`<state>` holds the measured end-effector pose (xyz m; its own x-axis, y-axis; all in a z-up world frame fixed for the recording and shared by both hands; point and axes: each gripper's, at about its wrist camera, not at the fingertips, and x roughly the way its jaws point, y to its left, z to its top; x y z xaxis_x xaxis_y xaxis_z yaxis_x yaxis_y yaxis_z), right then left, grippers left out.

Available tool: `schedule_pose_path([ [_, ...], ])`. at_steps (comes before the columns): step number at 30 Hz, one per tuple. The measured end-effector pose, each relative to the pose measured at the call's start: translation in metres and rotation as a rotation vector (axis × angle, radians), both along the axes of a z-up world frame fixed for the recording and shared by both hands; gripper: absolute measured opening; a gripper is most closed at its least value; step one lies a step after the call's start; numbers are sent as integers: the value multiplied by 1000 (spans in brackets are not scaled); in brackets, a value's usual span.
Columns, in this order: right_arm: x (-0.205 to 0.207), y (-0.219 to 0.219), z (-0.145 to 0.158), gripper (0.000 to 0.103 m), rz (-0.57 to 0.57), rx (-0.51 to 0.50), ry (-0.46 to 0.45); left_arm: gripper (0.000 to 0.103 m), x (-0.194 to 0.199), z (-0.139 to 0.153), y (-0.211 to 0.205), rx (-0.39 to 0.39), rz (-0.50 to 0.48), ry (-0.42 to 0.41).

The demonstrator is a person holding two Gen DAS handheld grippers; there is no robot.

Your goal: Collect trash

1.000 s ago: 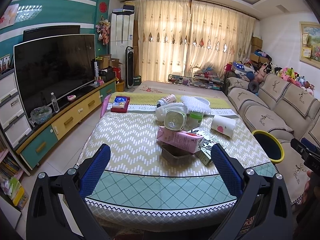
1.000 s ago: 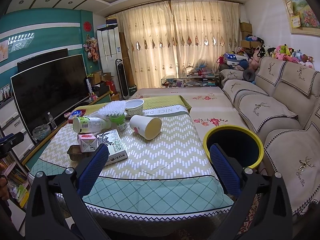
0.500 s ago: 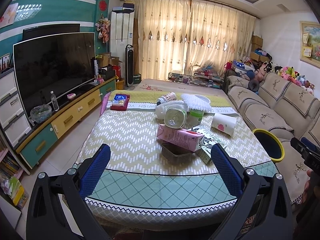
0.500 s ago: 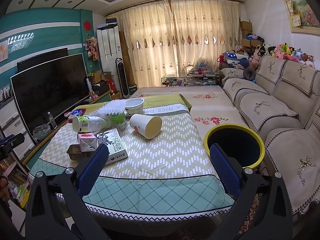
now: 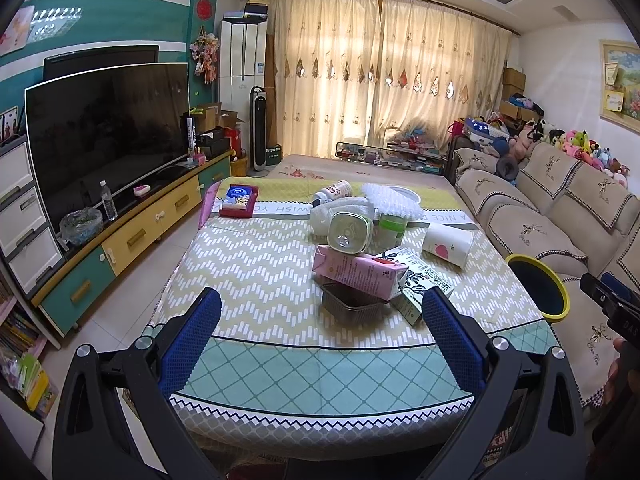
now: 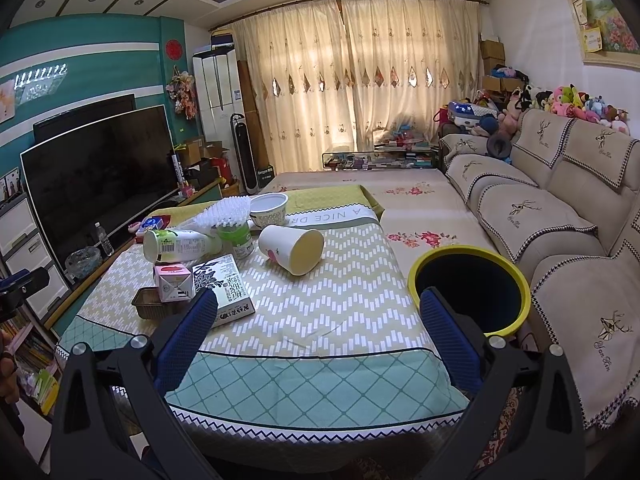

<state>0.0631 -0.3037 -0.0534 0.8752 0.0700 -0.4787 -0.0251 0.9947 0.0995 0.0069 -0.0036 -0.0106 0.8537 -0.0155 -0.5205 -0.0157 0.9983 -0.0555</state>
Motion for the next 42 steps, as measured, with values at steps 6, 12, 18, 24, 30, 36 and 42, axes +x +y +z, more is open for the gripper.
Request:
schedule_pose_path([
  [6,1,-1,0,97,-1,2,2,99,0,0,0,0,0,0],
  [12,1,-1,-1,97,0,0,4,99,0,0,0,1,0,0],
  [18,2,-1,-1,97,2,1,6,99,1,-2,-1,0,0,3],
  [24,2,-1,-2,97,0,1,9,99,2,-5,-1,-1,0,7],
  [30,8,1,-8,97,4,-6,30,99,11,-15,2,-9,2,33],
  [36,31,5,-15,97,26,-19,52,99,21,-21,9,-36,4,43],
  [42,97,16,-36,97,109,-19,135,99,35,-29,14,-48,3,54],
])
